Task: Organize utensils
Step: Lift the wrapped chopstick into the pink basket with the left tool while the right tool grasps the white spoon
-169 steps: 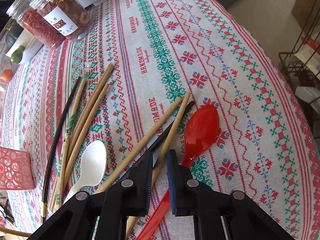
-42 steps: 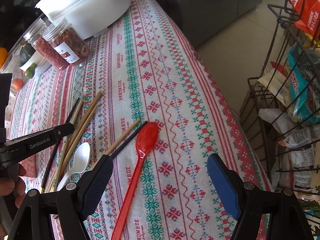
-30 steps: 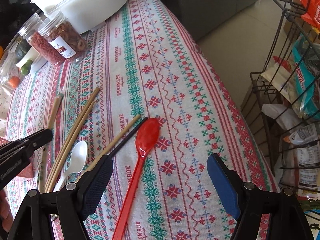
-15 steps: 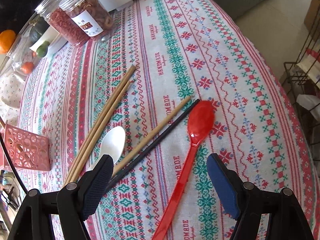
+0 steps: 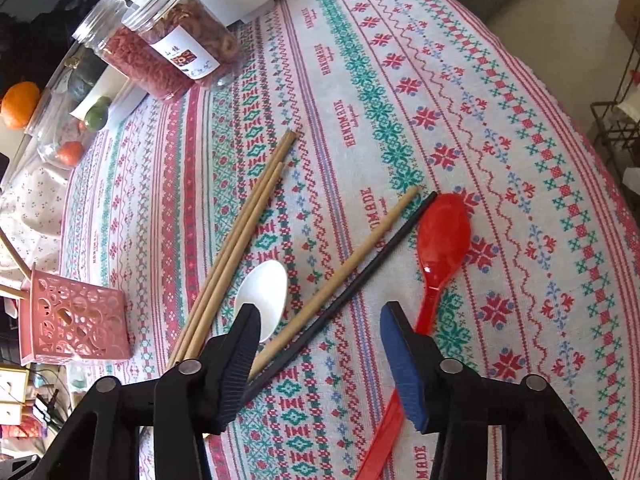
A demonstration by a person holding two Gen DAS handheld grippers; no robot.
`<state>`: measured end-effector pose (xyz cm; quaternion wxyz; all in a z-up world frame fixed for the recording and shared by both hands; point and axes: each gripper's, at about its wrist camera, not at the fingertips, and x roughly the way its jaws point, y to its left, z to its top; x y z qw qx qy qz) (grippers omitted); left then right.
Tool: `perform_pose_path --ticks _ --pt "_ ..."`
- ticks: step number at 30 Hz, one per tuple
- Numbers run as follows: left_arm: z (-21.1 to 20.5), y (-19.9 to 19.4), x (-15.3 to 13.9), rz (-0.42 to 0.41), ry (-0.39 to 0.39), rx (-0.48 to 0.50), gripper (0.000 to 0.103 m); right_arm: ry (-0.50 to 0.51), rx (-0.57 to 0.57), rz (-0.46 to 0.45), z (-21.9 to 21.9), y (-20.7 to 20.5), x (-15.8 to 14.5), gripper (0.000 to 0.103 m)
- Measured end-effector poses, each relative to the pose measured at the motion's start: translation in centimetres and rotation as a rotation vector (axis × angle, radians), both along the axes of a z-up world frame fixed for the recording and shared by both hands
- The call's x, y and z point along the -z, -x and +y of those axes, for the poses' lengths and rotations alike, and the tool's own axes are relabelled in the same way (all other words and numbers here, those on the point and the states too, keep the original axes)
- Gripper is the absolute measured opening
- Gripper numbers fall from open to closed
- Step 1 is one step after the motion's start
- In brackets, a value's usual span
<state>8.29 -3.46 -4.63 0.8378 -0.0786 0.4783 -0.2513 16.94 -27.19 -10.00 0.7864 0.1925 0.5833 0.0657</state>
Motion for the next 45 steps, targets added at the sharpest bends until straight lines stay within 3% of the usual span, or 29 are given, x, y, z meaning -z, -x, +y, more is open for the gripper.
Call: perform_pose_path --ticks 5,13,15,17,19,23,30,39,45 --pt "1.2 0.9 -1.4 -0.052 0.007 -0.037 0.005 -0.036 -0.030 -0.054 1.2 -0.8 0.1 0.038" --pt "2.7 0.9 -1.9 -0.088 0.010 -0.090 0.005 -0.072 -0.014 -0.038 2.0 -1.9 2.2 0.030" --pt "3.3 0.7 -2.4 -0.116 0.016 -0.111 0.005 -0.074 -0.029 -0.032 2.5 -2.0 2.6 0.022" --pt "4.0 0.7 -3.2 -0.159 0.023 -0.143 0.005 -0.053 -0.063 -0.020 3.3 -2.0 3.0 0.006" --pt "4.9 0.8 -4.3 -0.222 0.035 -0.182 0.005 -0.025 -0.081 -0.024 3.8 -2.0 2.9 0.005" --pt "6.5 1.0 -6.5 -0.357 0.060 -0.262 0.005 -0.037 -0.067 -0.079 4.0 -1.6 1.0 0.003" --pt "7.5 -0.2 -7.8 -0.568 0.009 -0.417 0.005 -0.013 -0.061 -0.244 3.7 0.8 -4.7 0.003" --pt "6.9 -3.9 -6.0 -0.702 -0.102 -0.546 0.005 0.024 -0.079 -0.410 4.6 3.7 -10.2 0.003" --pt "7.5 -5.9 -4.8 -0.720 -0.159 -0.579 0.005 0.040 -0.107 -0.465 5.6 4.5 -11.3 0.003"
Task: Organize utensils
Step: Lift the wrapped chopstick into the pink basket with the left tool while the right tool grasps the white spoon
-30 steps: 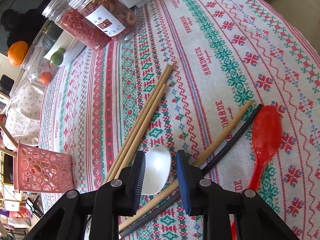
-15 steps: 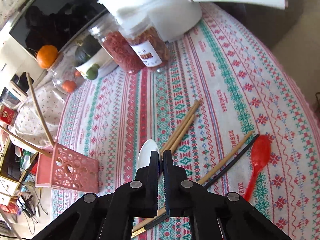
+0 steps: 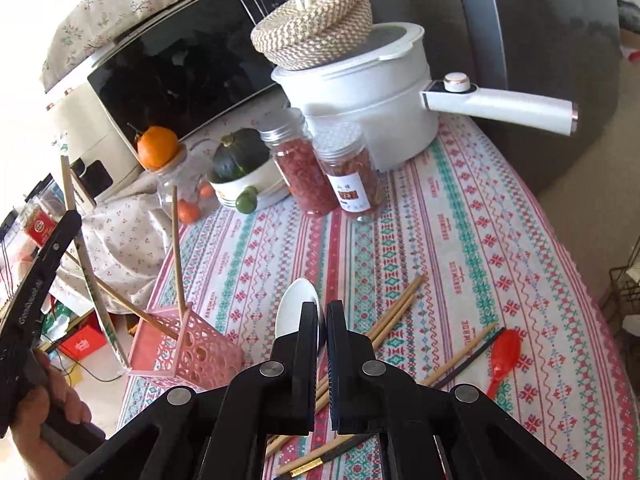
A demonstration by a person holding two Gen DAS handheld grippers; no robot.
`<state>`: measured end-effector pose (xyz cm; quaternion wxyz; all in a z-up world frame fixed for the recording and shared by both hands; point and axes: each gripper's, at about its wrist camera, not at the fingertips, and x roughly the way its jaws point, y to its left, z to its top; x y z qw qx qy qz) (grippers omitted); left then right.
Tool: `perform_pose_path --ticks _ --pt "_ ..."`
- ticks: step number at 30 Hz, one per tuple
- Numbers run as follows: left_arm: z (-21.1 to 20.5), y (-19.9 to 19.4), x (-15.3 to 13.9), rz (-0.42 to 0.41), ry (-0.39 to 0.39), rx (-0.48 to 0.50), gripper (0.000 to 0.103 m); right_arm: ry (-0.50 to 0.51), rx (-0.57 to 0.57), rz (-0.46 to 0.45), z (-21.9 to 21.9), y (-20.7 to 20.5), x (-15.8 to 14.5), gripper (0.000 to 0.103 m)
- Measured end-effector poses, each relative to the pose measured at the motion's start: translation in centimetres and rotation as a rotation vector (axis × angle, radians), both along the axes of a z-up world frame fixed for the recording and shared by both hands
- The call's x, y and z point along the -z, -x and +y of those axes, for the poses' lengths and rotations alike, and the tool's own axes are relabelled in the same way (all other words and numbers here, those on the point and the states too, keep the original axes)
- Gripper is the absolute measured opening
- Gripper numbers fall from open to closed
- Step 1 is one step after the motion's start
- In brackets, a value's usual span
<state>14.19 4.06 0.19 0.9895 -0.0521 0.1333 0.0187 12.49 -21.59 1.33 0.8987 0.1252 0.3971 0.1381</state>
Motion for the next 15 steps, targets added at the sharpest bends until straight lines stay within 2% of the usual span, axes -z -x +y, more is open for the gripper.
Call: perform_pose_path --ticks 3,7,12,15 --pt "0.3 -0.7 0.2 -0.017 -0.022 -0.018 0.005 0.009 -0.005 -0.016 0.4 0.0 -0.2 0.003" --pt "0.7 -1.2 0.7 -0.035 -0.003 -0.025 0.005 0.002 -0.006 -0.022 1.0 -0.1 -0.2 0.003" --pt "0.7 -0.8 2.7 0.102 0.009 0.006 0.006 0.007 -0.011 -0.038 2.0 0.0 -0.4 0.003" --pt "0.7 0.3 2.8 0.164 0.019 0.046 0.008 0.000 -0.013 -0.054 2.2 0.2 -0.9 0.003"
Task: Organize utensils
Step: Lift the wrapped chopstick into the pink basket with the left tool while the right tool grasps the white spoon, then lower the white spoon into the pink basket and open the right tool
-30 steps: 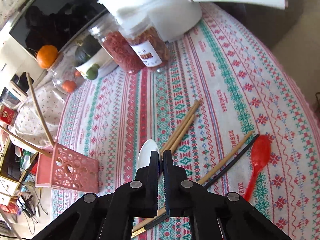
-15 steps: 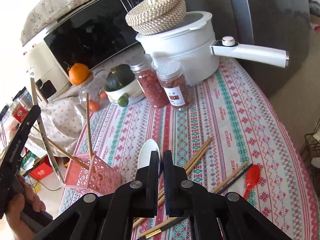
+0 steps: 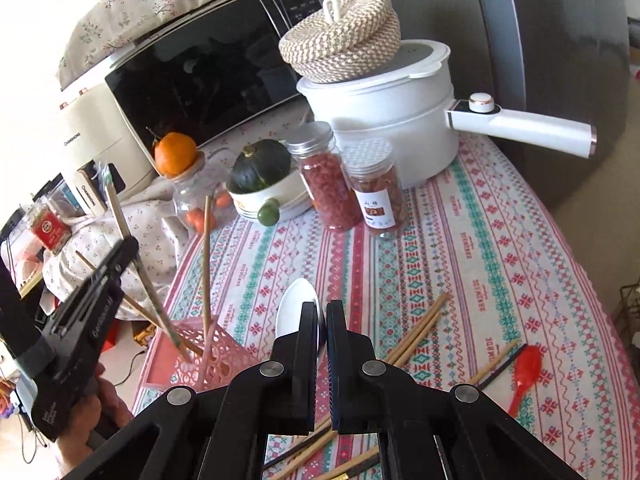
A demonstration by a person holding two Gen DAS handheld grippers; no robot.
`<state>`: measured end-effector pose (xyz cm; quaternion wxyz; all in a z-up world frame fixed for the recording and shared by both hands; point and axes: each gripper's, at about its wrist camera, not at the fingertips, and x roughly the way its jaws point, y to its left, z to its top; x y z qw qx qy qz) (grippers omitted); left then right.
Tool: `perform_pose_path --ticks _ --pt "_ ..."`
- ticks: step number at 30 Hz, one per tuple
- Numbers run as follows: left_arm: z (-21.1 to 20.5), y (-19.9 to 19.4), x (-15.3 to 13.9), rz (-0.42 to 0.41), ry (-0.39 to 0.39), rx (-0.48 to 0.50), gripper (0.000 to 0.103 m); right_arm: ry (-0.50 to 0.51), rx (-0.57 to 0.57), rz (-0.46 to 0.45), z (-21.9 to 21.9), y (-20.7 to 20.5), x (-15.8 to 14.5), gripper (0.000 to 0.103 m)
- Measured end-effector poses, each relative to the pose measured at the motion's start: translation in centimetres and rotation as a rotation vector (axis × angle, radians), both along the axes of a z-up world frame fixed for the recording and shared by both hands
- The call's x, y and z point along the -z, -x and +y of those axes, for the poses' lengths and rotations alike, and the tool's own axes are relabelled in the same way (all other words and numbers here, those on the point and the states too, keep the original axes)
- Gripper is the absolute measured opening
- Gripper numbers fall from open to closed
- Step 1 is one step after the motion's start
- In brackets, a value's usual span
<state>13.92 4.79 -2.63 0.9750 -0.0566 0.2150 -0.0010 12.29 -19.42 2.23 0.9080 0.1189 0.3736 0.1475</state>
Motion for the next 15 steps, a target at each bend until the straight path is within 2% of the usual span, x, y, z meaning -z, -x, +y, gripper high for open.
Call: perform_pose_path --ticks 2,4,6,7,10,12,14,15 --pt "0.1 0.8 -0.3 0.043 0.004 0.016 0.010 -0.005 -0.001 -0.018 0.2 0.1 -0.5 0.003" --pt "0.4 1.5 -0.7 0.100 0.041 0.034 0.020 -0.002 -0.003 -0.038 0.6 0.3 -0.9 0.003" --pt "1.1 2.4 -1.1 0.149 0.087 0.028 0.035 0.002 -0.008 -0.059 1.2 0.4 -1.4 0.003" --pt "1.4 2.9 -1.3 0.170 0.105 0.026 0.039 0.002 -0.011 -0.072 1.5 0.5 -1.6 0.003" --pt "2.0 4.2 -1.8 0.239 0.108 0.010 0.049 -0.004 -0.015 -0.113 2.5 0.9 -2.3 0.003" --pt "2.3 5.1 -1.6 0.277 0.098 0.000 0.063 -0.010 -0.016 -0.144 3.2 1.0 -2.7 0.003" --pt "2.6 5.6 -1.0 0.326 0.080 -0.007 0.071 -0.008 -0.014 -0.181 3.9 1.1 -3.1 0.003" --pt "2.9 5.7 -0.6 0.352 0.072 -0.006 0.072 -0.004 -0.012 -0.200 4.3 1.1 -3.3 0.003"
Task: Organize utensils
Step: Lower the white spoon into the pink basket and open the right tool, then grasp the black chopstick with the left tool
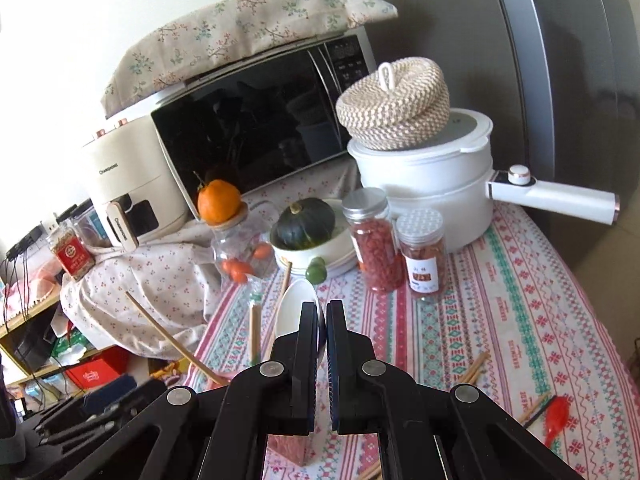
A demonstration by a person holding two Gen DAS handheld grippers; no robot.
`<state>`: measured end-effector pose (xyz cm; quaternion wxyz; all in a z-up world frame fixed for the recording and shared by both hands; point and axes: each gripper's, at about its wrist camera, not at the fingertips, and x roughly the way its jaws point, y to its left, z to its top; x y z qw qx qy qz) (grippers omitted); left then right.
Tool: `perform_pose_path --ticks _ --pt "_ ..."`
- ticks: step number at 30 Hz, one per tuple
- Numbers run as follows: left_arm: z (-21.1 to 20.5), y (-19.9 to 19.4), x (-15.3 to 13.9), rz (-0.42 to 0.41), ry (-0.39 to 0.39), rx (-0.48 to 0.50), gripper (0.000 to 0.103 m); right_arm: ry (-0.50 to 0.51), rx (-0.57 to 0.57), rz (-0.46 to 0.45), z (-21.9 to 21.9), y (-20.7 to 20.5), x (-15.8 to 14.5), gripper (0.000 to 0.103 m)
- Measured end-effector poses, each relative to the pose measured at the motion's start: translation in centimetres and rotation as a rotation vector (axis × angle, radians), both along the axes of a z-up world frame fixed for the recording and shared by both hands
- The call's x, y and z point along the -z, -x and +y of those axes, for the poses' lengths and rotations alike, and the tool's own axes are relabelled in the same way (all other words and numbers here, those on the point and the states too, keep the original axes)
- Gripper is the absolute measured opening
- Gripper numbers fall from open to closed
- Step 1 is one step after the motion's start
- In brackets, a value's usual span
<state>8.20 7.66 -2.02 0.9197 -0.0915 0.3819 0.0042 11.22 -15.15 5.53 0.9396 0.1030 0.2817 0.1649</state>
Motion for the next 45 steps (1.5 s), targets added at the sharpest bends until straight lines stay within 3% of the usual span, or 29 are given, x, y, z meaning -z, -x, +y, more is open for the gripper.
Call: perform_pose_path --ticks 3,8,14,15,17,20,24,28,33,40,41,45 --pt "0.7 0.1 1.8 0.100 0.001 0.011 0.072 0.011 0.010 -0.048 1.2 -0.2 -0.2 0.003" --pt "1.3 0.3 4.1 0.200 0.012 0.038 0.073 0.053 0.033 -0.084 3.1 -1.3 0.7 0.003" --pt "0.6 0.3 5.3 0.272 -0.005 0.098 0.079 0.058 -0.002 -0.034 4.7 -2.5 2.7 0.009" --pt "0.4 0.3 5.4 0.275 -0.007 0.108 0.079 0.049 -0.015 -0.016 4.8 -2.6 2.9 0.012" --pt "-0.1 0.5 5.4 0.274 -0.017 0.131 0.079 0.039 -0.027 0.007 4.7 -2.5 3.0 0.033" --pt "-1.5 0.7 5.8 0.273 -0.075 0.185 0.080 0.012 -0.033 0.006 3.6 -1.8 2.4 0.048" --pt "-4.1 0.7 7.7 0.308 -0.132 0.292 0.080 -0.006 -0.033 0.033 1.0 -0.6 1.8 0.060" --pt "-6.7 0.3 9.8 0.323 -0.152 0.396 0.079 0.059 -0.028 0.133 -1.9 0.1 2.7 0.071" --pt "-9.1 -1.1 12.0 0.362 -0.218 0.469 0.045 0.177 0.024 0.276 -5.4 0.5 6.1 0.073" --pt "-10.0 -3.0 12.7 0.428 -0.203 0.471 0.022 0.241 0.101 0.378 -10.5 1.2 8.2 0.073" --pt "-9.9 -3.1 12.7 0.440 -0.195 0.452 0.010 0.233 0.115 0.393 -11.2 1.1 8.4 0.073" --pt "-8.9 -3.3 12.4 0.517 -0.145 0.394 0.008 0.194 0.158 0.484 -13.4 0.5 9.6 0.073"
